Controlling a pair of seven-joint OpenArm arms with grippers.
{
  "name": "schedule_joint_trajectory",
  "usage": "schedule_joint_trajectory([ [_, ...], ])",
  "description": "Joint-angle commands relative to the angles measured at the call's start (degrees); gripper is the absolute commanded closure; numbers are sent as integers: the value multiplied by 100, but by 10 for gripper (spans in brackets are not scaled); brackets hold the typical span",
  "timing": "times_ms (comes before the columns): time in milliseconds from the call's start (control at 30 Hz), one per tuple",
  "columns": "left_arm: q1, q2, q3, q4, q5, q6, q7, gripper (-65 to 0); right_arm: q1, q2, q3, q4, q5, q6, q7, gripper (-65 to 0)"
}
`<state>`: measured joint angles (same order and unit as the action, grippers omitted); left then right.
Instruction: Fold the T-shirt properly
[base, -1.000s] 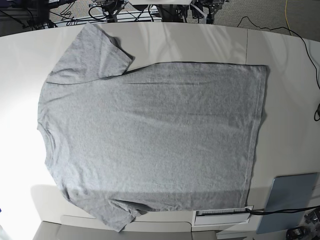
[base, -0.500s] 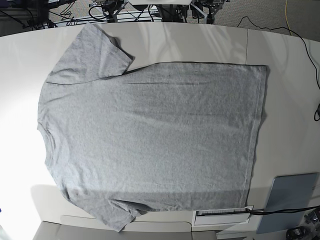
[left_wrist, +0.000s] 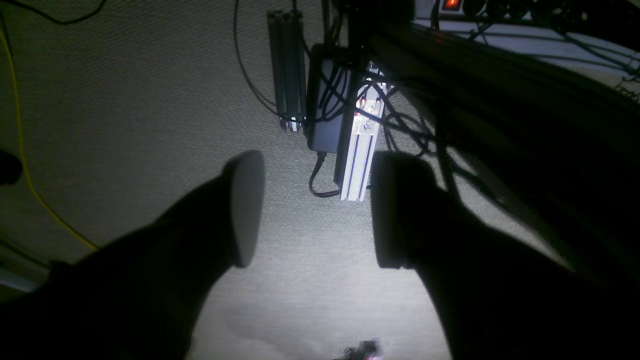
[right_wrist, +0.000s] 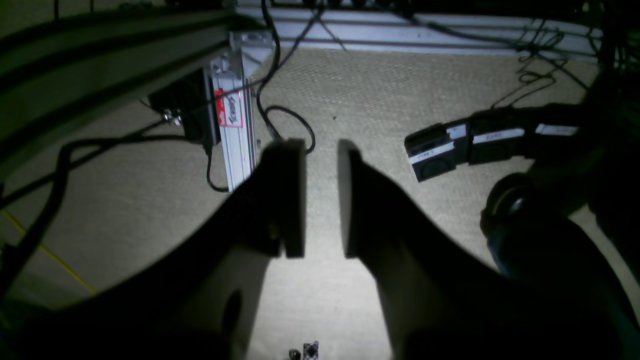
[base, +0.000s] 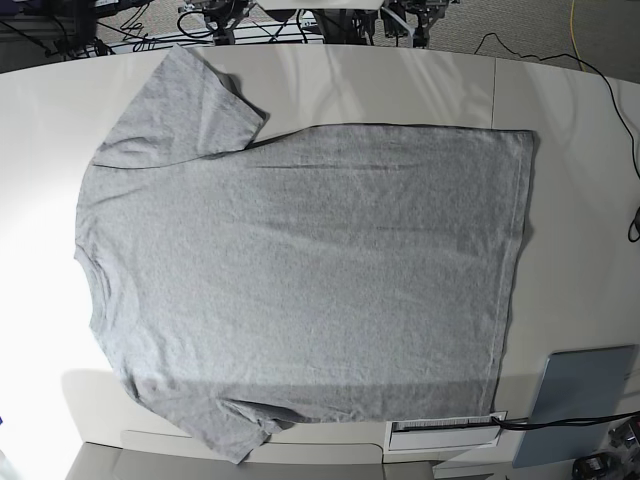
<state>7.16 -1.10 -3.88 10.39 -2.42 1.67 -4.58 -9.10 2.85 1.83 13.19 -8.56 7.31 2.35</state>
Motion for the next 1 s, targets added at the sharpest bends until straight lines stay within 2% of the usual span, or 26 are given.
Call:
schedule_joint_trajectory([
  [0,142,9,-11,72,155,-15,9,-347,-146,87,11,-4,-11,11,68,-122],
  [133,588,-4,-9,614,702,-15,13,-347,-424,289,11,42,-11,15,350,-122],
  [300,1349,-151,2,1631,671,-136,26,-347,-1038,577,11,697,-9,101,352,-122],
  [400,1875,-365,0,2411,645,-601,33,-347,-1600,778,11,1467,-7,446,348,-122],
  [467,2267,-542,0,2979,382,-782,105,-345,-2031,931,11,2098,-2,660,317,-122],
  [533,2671,-734,0,3582,59,-883,227,-345,-2494,1104,11,2793,98,870,205,-122],
  [633,3366,-1049,0,4631,-129,-992,363,-345,-3294,1443,11,3954,586,1163,0,-122],
  [733,4109,-1342,0,5770,-120,-946,372,-345,-4140,1851,11,5154,964,1239,-120,-122],
  [800,4586,-1539,0,6555,-61,-800,374,-345,-4690,2146,15,5934,1078,1235,-205,-122],
  [867,5040,-1749,0,7357,199,-588,376,-345,-5200,2441,17,6693,1071,1213,-365,-122],
  [967,5628,-2096,0,8513,820,-87,452,-345,-5831,2804,127,7720,1071,1040,-592,-122],
])
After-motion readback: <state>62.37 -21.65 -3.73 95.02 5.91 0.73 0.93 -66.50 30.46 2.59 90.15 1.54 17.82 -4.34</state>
